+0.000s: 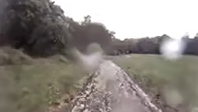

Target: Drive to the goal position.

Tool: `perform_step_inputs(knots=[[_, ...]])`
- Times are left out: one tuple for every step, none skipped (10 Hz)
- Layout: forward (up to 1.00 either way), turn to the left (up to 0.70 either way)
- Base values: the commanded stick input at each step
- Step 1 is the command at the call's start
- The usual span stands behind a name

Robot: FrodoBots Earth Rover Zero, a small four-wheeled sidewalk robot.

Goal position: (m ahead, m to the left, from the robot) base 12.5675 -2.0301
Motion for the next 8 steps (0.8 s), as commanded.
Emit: perform_step_inputs(knots=[[0.85,-0.34],[0.85,-0.3],[0.85,-0.16],[0.85,-0.01],[0.85,0.0],[0.85,0.0],[0.85,0.0],[0.85,0.0]])
